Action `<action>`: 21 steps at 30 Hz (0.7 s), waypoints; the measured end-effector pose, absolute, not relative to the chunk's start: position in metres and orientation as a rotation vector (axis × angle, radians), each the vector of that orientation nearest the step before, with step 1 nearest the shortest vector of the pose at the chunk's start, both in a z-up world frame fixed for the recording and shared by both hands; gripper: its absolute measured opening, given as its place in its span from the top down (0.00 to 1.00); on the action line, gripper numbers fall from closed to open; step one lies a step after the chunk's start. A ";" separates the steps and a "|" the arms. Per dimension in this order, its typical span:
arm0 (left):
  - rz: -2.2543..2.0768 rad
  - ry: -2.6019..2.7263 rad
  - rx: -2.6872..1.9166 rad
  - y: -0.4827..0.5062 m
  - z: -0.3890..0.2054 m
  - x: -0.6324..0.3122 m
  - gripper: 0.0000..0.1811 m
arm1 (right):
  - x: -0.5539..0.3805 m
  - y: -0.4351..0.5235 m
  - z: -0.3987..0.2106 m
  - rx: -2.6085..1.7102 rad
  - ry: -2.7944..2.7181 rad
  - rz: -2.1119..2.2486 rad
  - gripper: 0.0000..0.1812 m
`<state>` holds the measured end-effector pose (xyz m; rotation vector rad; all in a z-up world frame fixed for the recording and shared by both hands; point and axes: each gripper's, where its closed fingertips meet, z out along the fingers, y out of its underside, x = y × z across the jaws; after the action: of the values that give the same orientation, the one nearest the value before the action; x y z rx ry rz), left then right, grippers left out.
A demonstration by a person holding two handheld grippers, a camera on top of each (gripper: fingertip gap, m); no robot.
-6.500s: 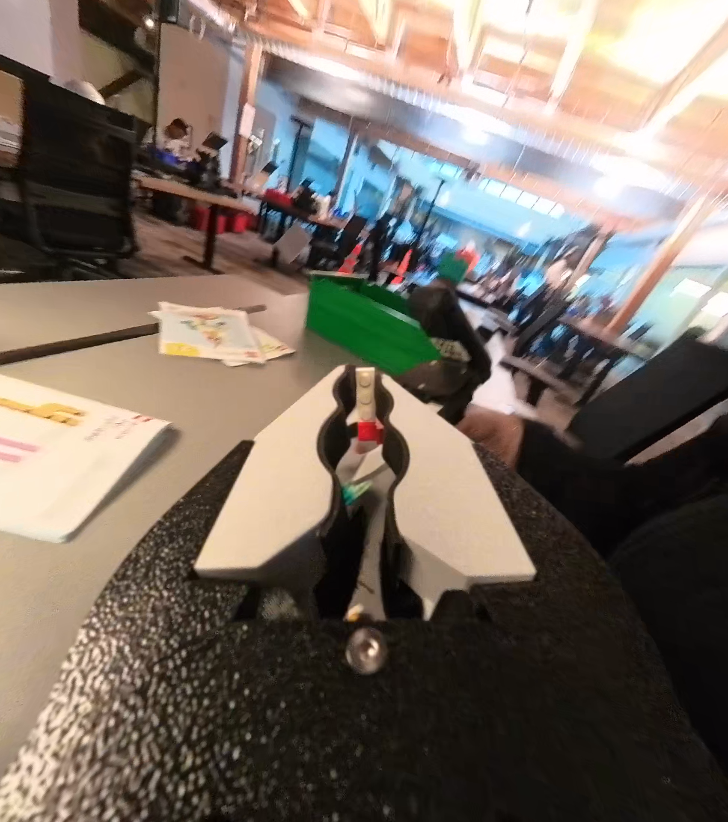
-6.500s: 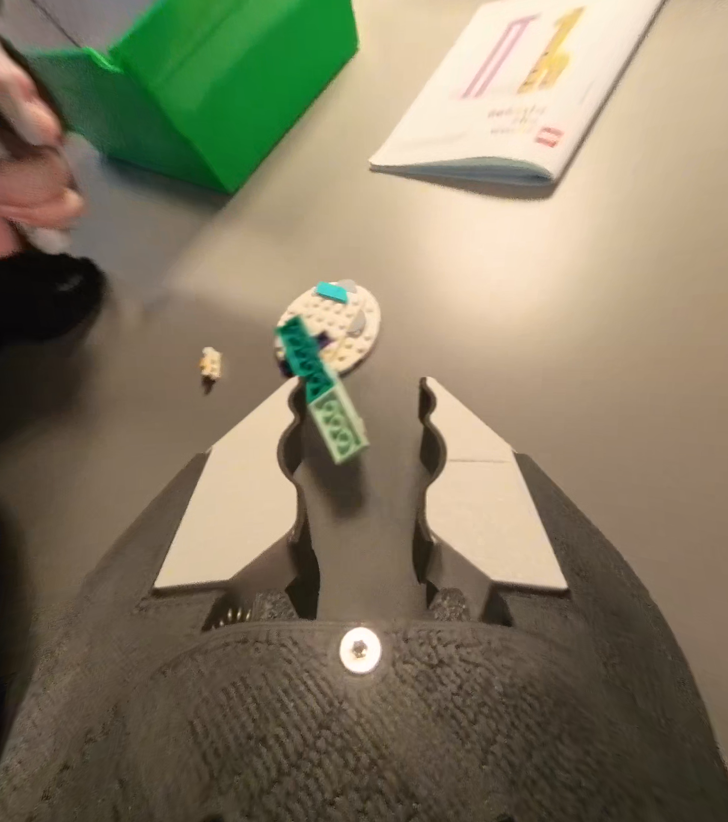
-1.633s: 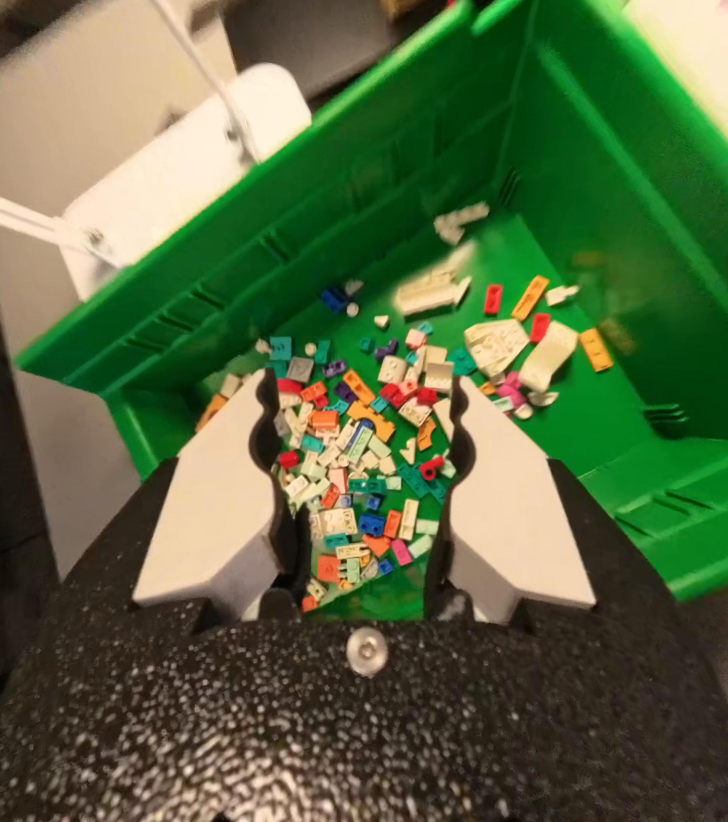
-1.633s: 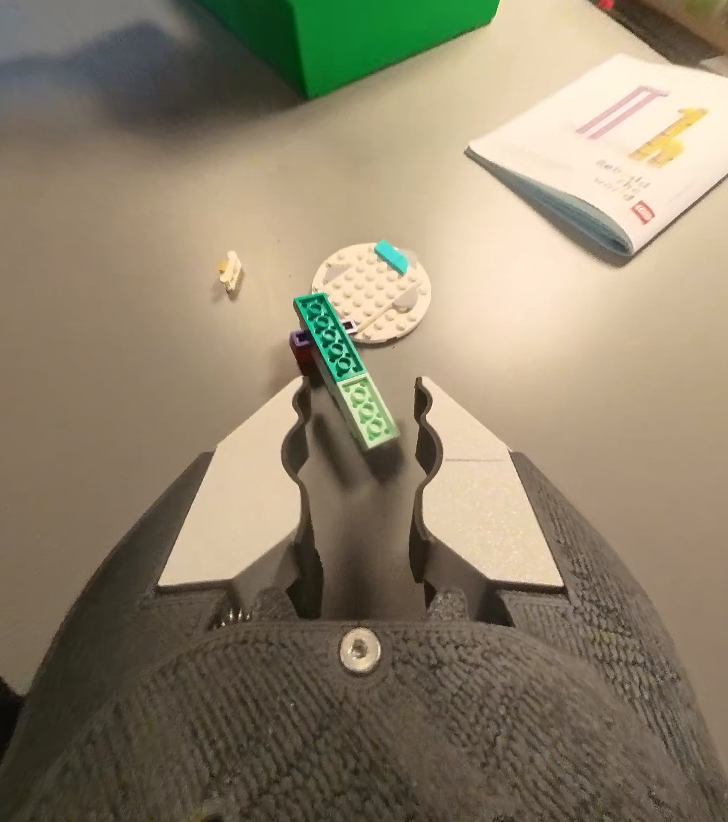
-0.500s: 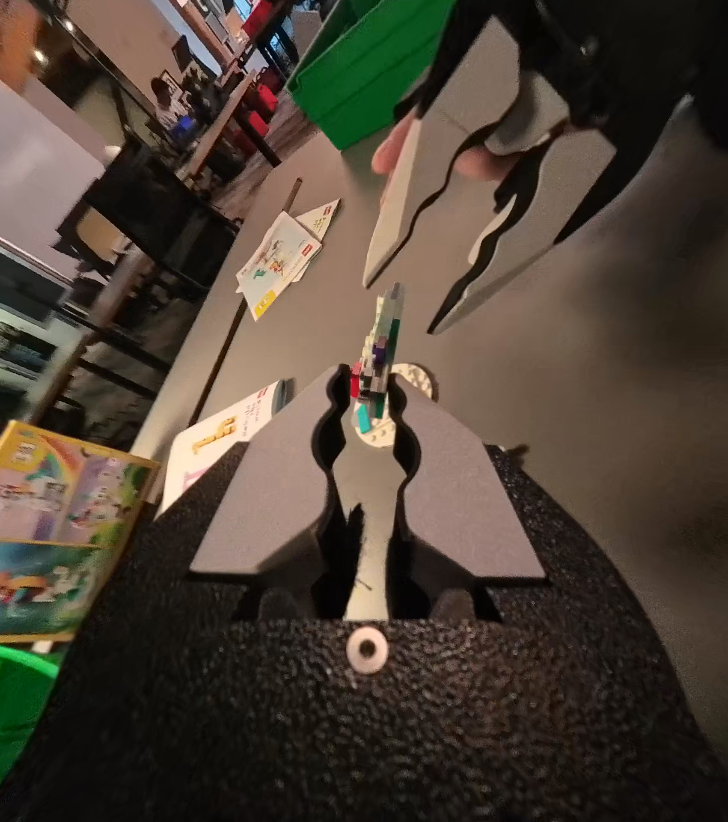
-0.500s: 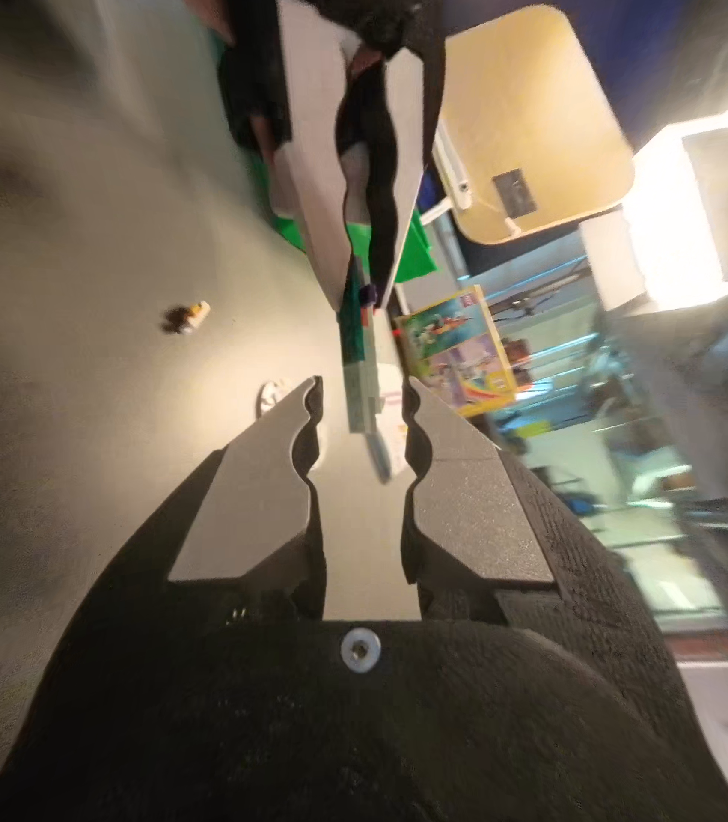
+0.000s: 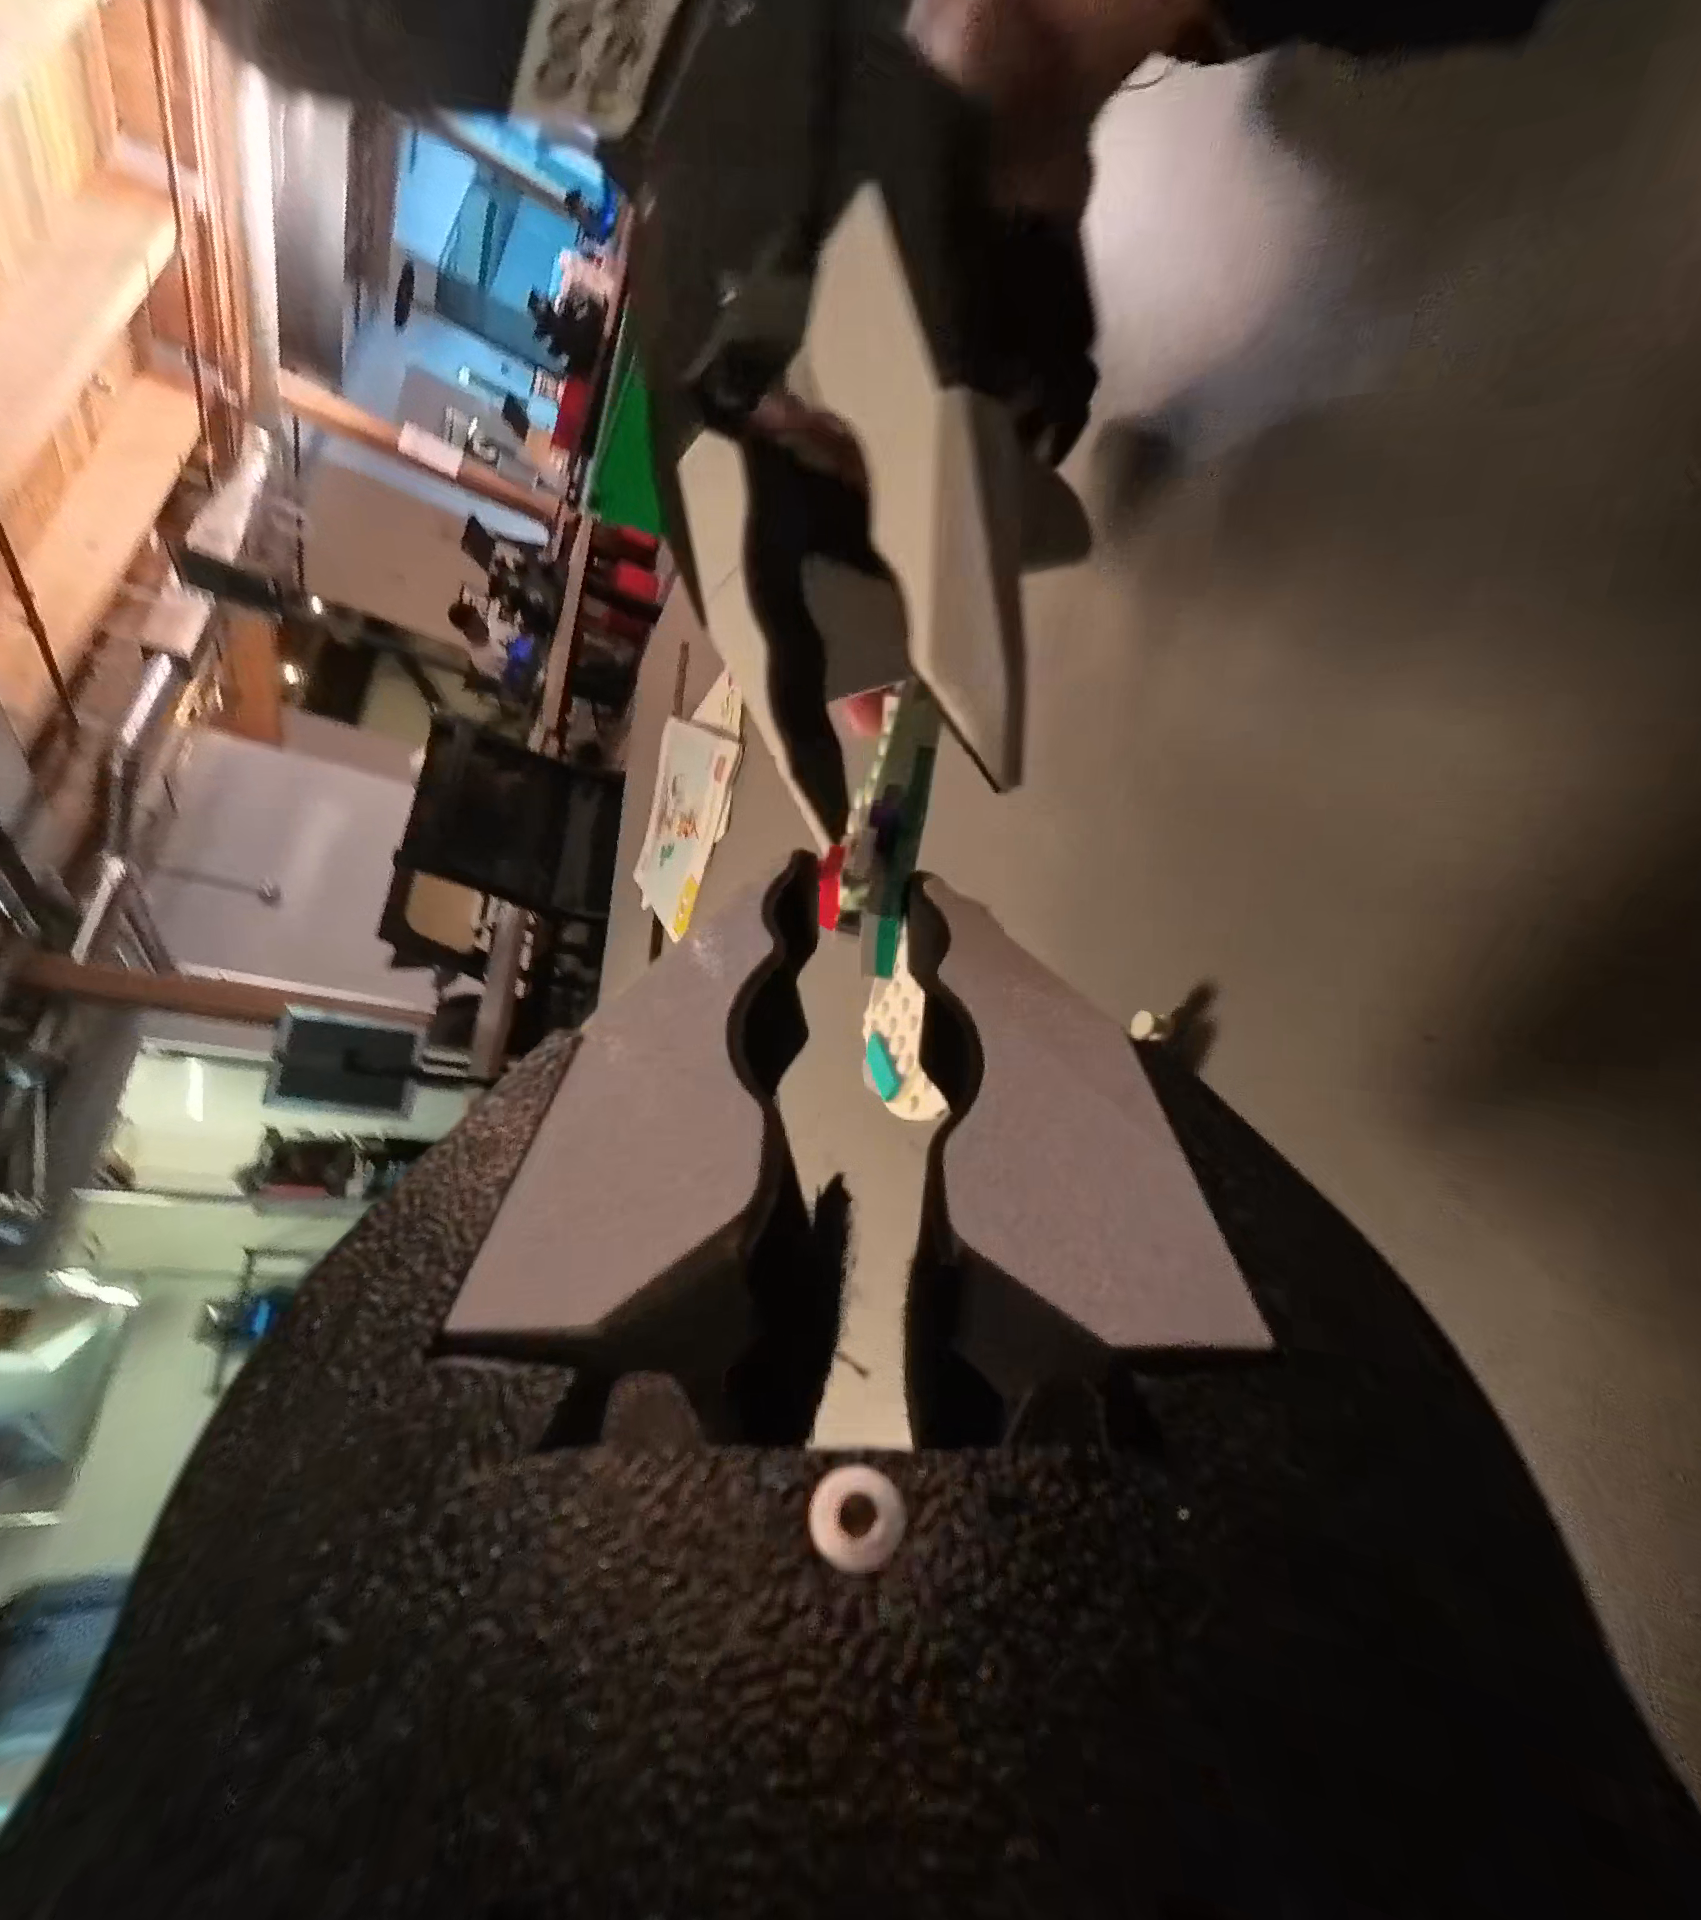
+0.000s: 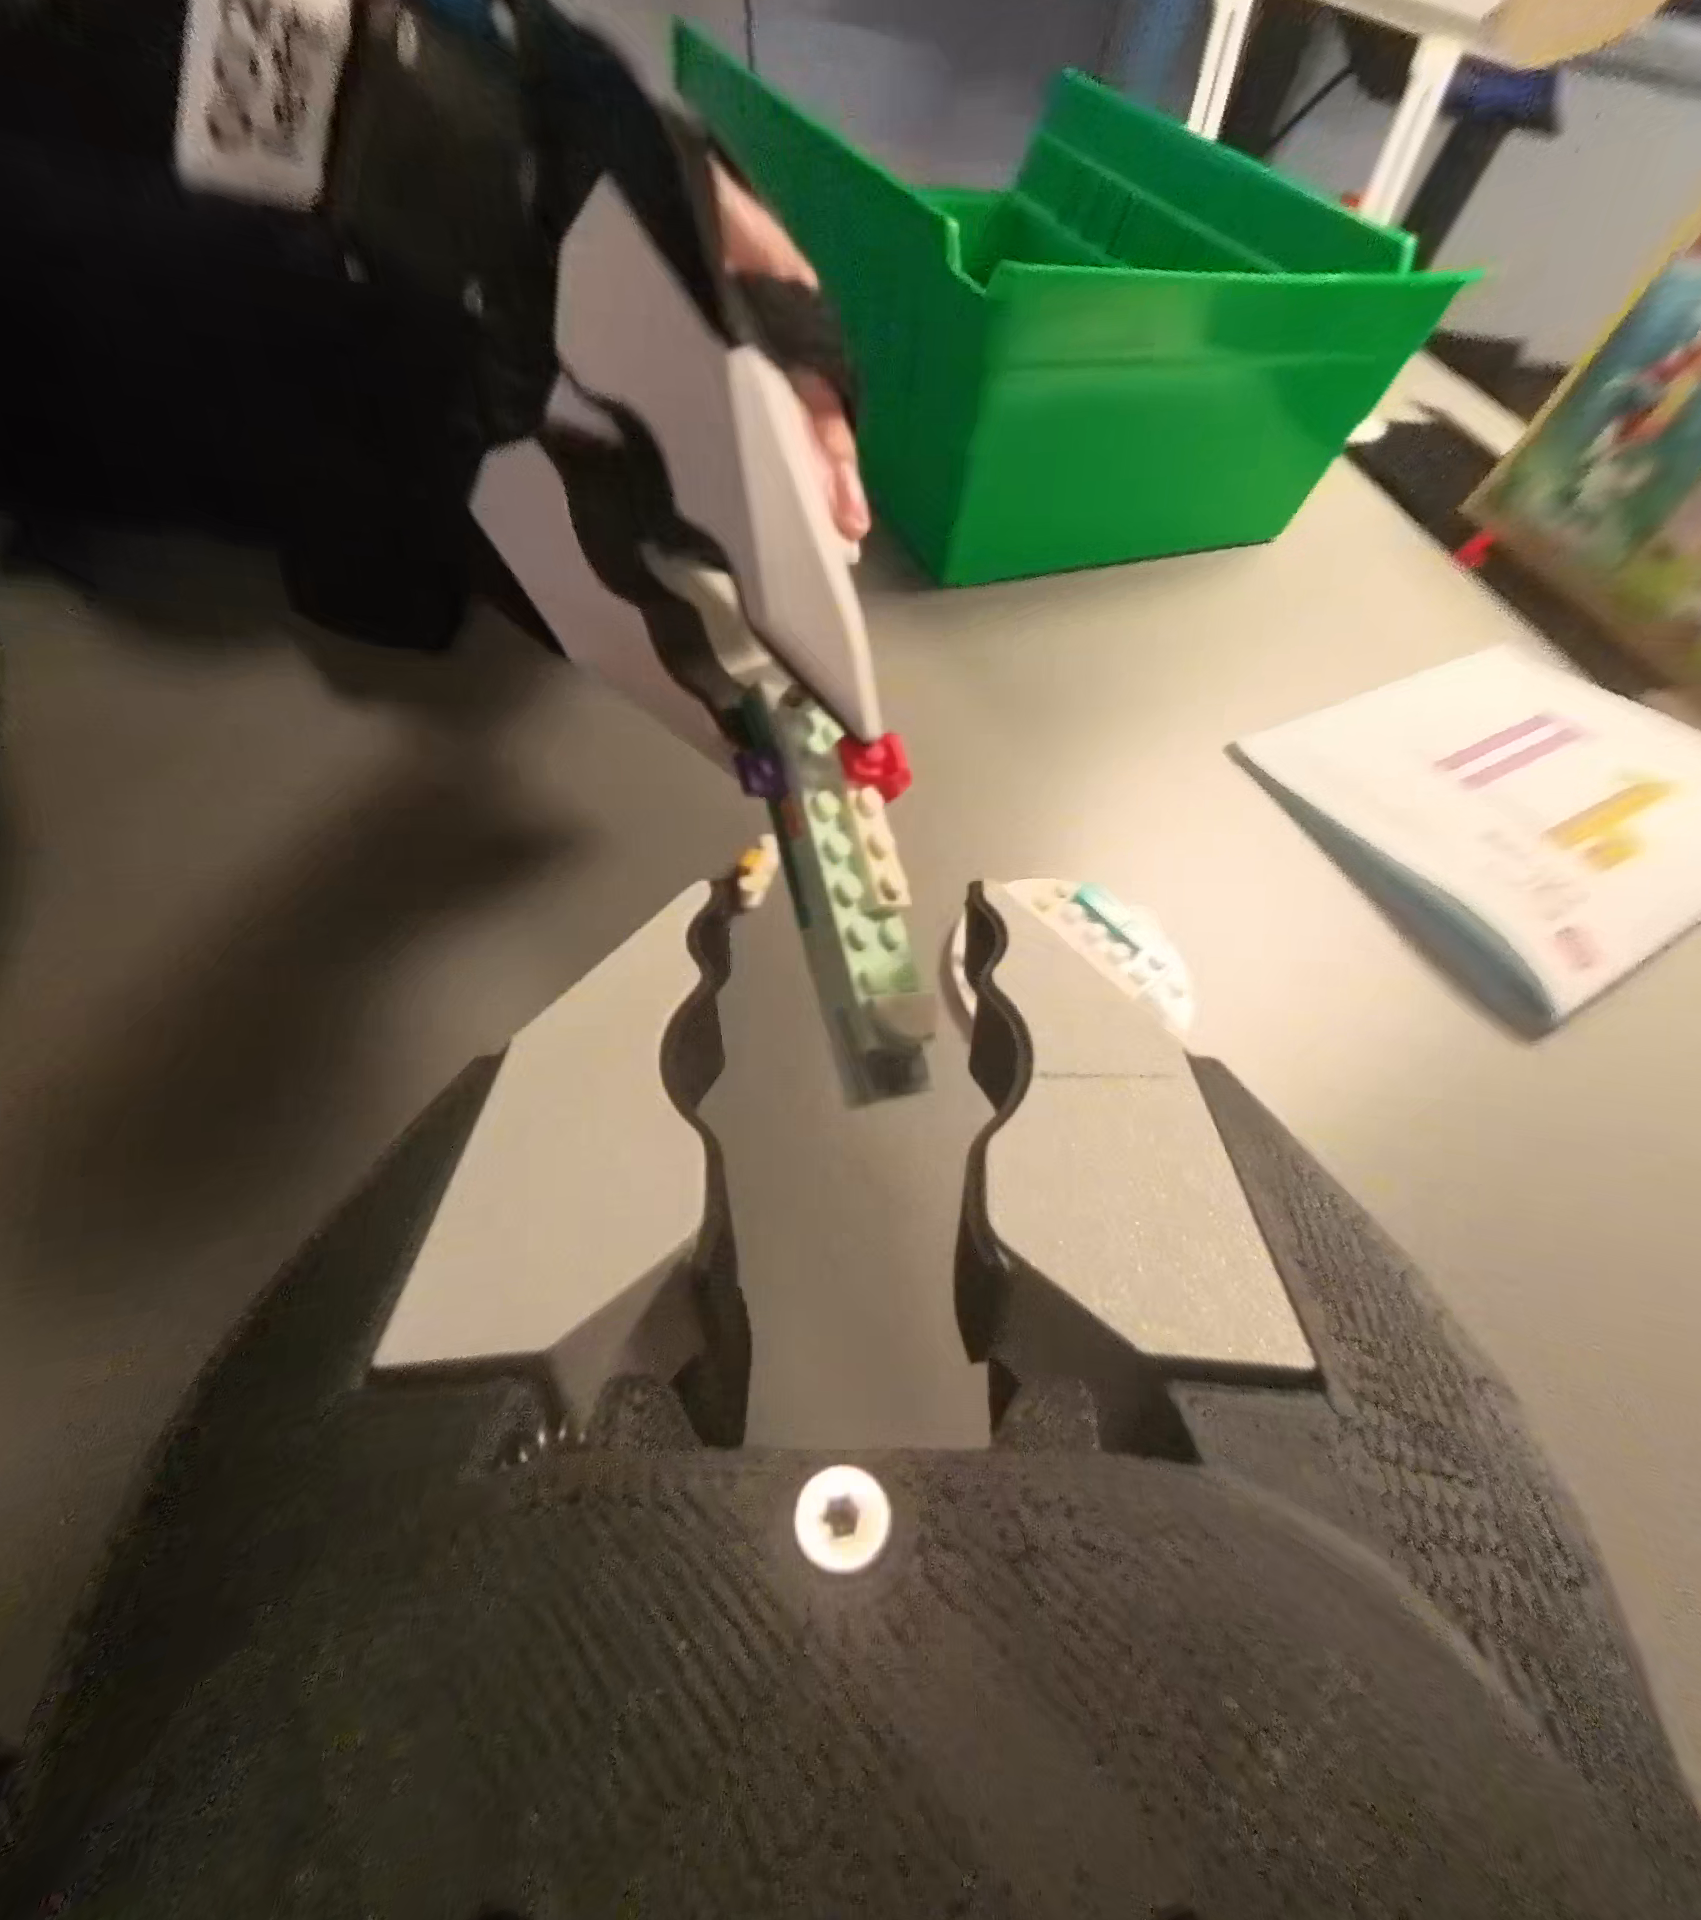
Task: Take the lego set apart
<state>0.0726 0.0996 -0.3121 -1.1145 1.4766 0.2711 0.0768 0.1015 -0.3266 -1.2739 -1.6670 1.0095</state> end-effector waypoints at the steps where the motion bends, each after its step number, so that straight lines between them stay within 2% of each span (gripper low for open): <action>1: 0.274 1.501 -1.076 0.096 -0.312 0.075 0.91 | 0.079 0.100 -0.326 -1.304 -1.666 1.073 0.76; 5: 0.211 1.568 -0.991 0.080 -0.315 0.088 0.91 | 0.089 0.081 -0.334 -1.374 -1.771 1.229 0.79; 8: 0.169 1.566 -1.051 0.081 -0.323 0.091 0.91 | 0.088 0.075 -0.344 -1.355 -1.847 1.155 0.89; 11: 0.004 1.457 -1.243 0.089 -0.325 0.086 0.89 | 0.083 0.089 -0.346 -1.307 -1.836 0.957 0.89; 13: -0.148 1.343 -1.381 0.094 -0.321 0.081 0.83 | 0.081 0.103 -0.344 -1.203 -1.819 0.747 0.89; 16: -0.357 1.088 -1.624 0.110 -0.311 0.071 0.82 | 0.078 0.120 -0.339 -1.033 -1.792 0.415 0.90; 18: -0.478 1.031 -1.720 0.111 -0.311 0.074 0.76 | 0.074 0.122 -0.338 -0.911 -1.796 0.245 0.89; 21: -0.422 1.090 -1.754 0.113 -0.317 0.076 0.82 | 0.069 0.120 -0.340 -0.752 -1.819 0.045 0.90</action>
<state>0.0757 0.1129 -0.3166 -1.7541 1.0904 -0.4219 0.0689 0.1201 -0.3396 -0.7522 -1.8187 0.0449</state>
